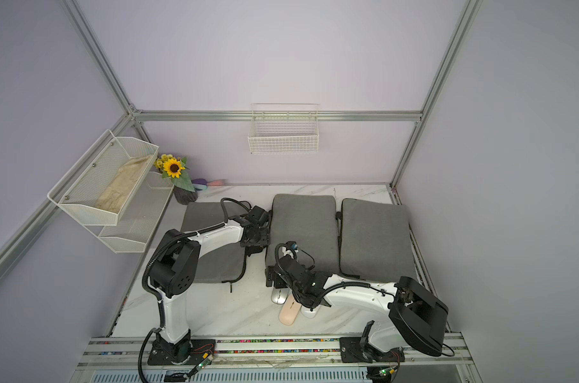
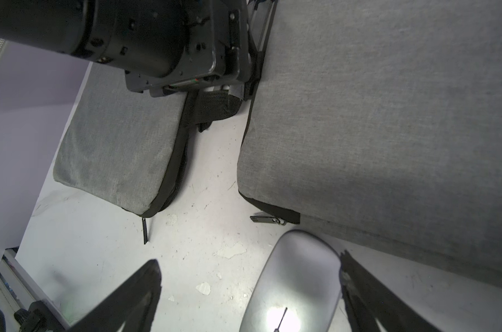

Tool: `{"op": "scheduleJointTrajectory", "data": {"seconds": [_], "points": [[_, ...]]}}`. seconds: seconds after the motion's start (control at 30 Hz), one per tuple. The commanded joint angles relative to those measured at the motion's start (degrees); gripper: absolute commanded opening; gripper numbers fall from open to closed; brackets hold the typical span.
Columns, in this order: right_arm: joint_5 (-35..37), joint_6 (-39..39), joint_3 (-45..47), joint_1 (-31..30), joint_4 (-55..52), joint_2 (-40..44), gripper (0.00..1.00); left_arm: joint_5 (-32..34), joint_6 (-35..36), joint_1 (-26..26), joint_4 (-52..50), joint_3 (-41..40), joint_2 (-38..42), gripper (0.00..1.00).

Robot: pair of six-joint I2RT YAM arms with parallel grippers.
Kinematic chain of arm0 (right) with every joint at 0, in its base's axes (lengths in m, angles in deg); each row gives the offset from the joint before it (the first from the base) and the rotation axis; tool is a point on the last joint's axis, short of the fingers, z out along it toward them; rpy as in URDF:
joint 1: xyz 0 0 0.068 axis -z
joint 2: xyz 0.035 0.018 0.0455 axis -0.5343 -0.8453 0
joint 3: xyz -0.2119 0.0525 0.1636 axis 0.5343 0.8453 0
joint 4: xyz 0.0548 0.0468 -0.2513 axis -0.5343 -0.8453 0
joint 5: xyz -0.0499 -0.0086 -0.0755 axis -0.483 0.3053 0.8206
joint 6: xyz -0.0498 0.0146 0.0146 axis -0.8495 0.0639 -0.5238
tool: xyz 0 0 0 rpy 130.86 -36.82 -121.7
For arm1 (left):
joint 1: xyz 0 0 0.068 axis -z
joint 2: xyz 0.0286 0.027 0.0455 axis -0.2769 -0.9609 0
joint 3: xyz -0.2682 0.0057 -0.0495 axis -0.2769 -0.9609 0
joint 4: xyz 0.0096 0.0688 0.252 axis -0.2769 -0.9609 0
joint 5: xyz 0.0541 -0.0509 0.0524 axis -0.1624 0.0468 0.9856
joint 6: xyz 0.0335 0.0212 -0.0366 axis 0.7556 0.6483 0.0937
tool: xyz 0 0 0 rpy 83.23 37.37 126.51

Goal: Put the mouse into the laptop bag
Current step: Open the zippered laptop bag at the center of the board.

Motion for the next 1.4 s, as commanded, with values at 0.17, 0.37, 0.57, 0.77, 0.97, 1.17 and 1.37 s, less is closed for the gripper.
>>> {"op": "scheduleJointTrajectory", "data": {"seconds": [0.17, 0.37, 0.57, 0.77, 0.97, 1.17, 1.37], "points": [[0.8, 0.9, 0.2, 0.3, 1.2, -1.8, 0.97, -2.3, 2.8, 0.1, -3.6, 11.0, -3.1, 0.51], [1.6, 0.3, 1.0, 0.3, 2.1, -0.7, 0.97, -0.1, 2.7, 0.0, -4.8, 11.2, -1.2, 0.2], [1.2, 1.3, 0.9, 0.3, 2.1, -1.7, 0.97, -0.3, 2.2, 0.0, -6.5, 12.3, -1.0, 0.0], [2.1, 1.6, 2.3, 0.3, 3.1, 0.3, 0.97, 1.9, 0.2, -0.4, -11.0, 13.7, 0.0, 0.0], [2.9, 2.7, 1.0, 0.3, 1.9, -1.4, 0.97, 0.1, -5.4, -2.4, -18.8, 12.1, 8.6, 0.0], [1.8, 4.6, -1.0, -1.1, 1.2, -5.5, 0.97, -6.5, -11.9, -10.1, -20.8, -0.6, 20.8, 0.0], [3.6, 8.2, -1.0, -2.3, -2.2, -9.5, 0.97, -0.8, -10.6, -13.0, -15.4, -9.4, 30.5, 0.0]]}}
